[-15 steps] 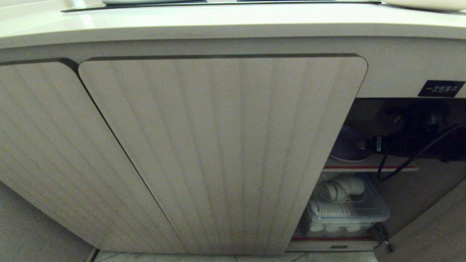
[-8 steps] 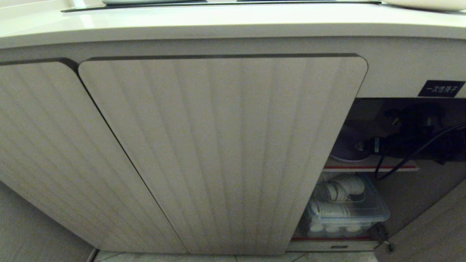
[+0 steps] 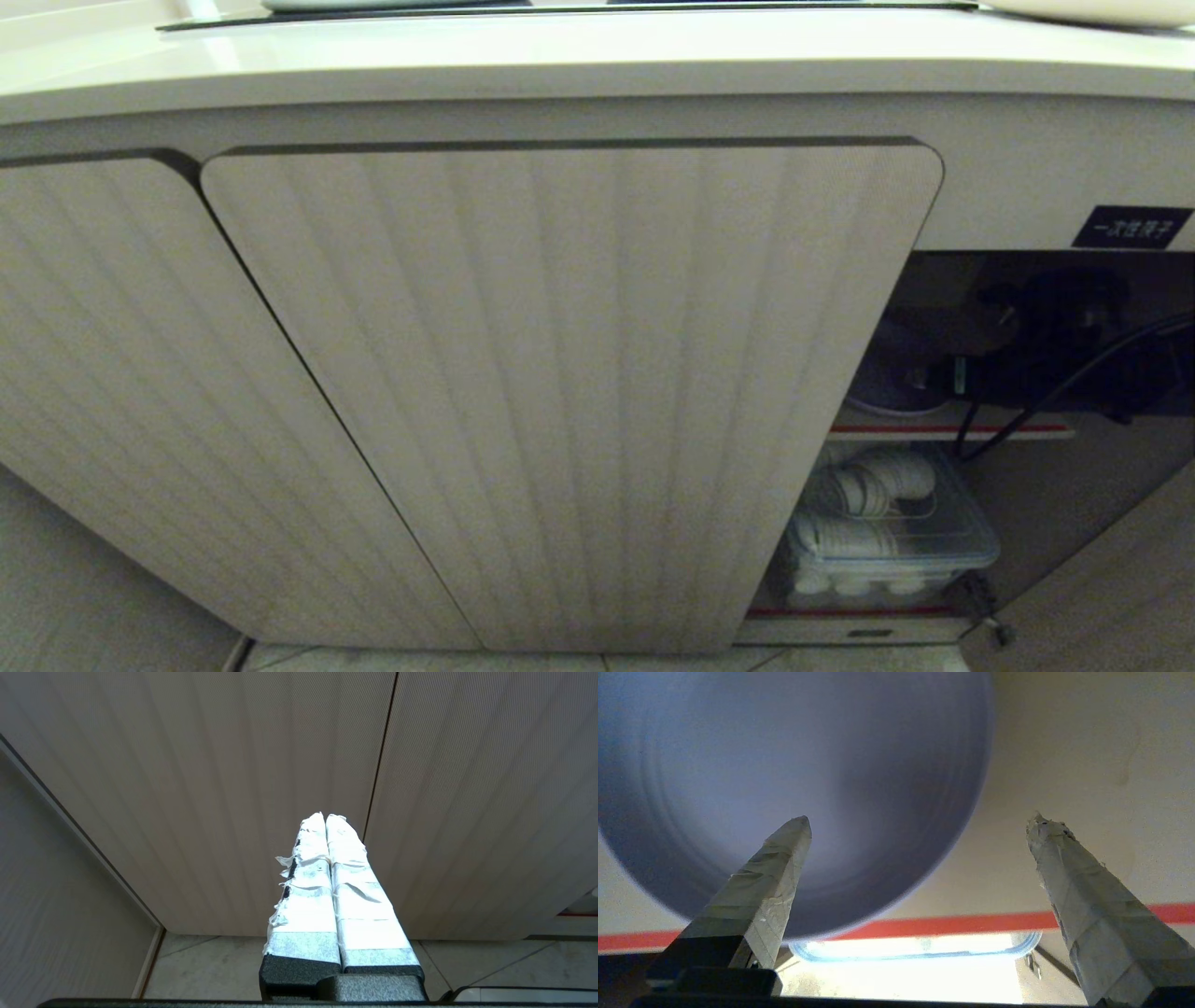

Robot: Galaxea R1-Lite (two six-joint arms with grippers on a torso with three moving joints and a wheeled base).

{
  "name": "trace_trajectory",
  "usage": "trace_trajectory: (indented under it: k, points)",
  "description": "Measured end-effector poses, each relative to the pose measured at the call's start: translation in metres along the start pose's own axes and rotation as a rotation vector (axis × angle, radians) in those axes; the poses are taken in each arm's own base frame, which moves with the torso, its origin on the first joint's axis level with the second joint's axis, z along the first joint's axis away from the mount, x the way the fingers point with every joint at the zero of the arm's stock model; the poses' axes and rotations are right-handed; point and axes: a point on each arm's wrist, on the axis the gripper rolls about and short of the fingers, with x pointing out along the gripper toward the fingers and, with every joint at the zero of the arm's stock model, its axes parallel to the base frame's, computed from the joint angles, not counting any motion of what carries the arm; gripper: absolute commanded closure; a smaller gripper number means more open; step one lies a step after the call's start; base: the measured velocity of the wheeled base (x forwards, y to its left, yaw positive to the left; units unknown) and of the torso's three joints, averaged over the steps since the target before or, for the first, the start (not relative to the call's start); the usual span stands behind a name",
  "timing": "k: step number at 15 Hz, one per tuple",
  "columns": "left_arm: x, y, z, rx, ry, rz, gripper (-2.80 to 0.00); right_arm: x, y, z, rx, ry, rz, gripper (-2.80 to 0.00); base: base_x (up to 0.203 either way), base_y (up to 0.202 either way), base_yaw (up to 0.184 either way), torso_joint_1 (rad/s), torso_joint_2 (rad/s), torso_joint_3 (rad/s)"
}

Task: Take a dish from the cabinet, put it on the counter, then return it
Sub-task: Take the plate from the cabinet

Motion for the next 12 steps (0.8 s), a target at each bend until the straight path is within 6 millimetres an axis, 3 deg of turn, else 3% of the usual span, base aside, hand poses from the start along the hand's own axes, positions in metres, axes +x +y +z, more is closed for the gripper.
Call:
trace_trajectory:
  k: [12]
  points:
    - [0.000,0.000,0.000,0.000,0.000,0.000,0.00,0.014,-0.005,0.003,0.000,0.005,-0.008,-2.80,0.000,0.000,0.000,0.000,0.00,0.000]
